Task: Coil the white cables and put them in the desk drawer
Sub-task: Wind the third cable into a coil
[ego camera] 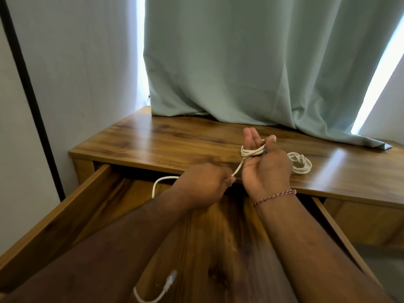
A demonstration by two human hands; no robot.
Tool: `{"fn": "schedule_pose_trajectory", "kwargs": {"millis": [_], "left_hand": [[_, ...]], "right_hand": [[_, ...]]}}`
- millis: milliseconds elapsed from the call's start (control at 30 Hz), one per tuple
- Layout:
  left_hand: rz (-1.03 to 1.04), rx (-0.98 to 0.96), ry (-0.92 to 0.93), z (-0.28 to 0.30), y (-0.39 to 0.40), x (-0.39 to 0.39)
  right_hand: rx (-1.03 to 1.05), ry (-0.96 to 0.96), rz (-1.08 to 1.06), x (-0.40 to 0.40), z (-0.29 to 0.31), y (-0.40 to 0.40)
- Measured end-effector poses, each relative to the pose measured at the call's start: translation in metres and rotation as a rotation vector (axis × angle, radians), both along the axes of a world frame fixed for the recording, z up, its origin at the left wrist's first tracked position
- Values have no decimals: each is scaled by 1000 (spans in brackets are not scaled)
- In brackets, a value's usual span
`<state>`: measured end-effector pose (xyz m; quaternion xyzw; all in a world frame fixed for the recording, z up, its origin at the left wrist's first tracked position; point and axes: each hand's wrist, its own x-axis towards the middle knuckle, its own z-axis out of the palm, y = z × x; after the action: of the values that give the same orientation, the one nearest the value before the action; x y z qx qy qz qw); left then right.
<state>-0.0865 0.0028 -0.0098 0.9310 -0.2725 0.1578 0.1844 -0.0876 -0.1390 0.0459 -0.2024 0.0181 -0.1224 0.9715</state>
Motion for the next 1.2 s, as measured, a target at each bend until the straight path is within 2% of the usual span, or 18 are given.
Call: {"fn": "schedule_pose_trajectory", "kwargs": {"millis": [67,133,200,233,333,400,433,467,533,567,600,700,867,1000,1100,1200], "left_hand": [[-3,3,-49,4,4,-2],[-10,51,-105,9,5,-7],[-9,102,-204,17,2,-13],[3,108,-270,22,0,-14],[34,95,-433,34,3,-15],[112,100,-512,40,15,-15],[174,84,-537,43,23,-16],[228,60,-560,46,32,-18],[225,21,-629,50,43,-19],[181,4,-673,51,46,-19],[134,-23,-710,50,48,-18],[58,-100,-719,44,51,-11],[-6,-153,-672,39,59,-3],[-1,-267,-601,32,57,2],[6,-368,-412,23,57,9],[84,-266,-316,14,60,15]], "right_hand": [[-80,59,-93,1,-3,4],[-250,141,-230,8,-7,0],[-563,208,-357,17,-17,-8],[-796,213,-433,20,-23,-11],[-1539,-13,-659,19,-39,-14],[-1827,-224,-659,11,-36,-10],[-1881,-289,-544,8,-33,-8],[-1836,-306,-314,7,-29,-8],[-1560,-310,220,3,-23,-7],[-1431,-325,365,2,-20,-9],[-1350,-353,425,0,-16,-10],[-1188,-449,478,-4,-9,-12],[-1038,-465,632,-7,-11,-9],[-855,-454,795,-7,-14,-12],[-570,-536,916,-5,-15,-15],[-279,-520,780,-5,-11,-10]]}}
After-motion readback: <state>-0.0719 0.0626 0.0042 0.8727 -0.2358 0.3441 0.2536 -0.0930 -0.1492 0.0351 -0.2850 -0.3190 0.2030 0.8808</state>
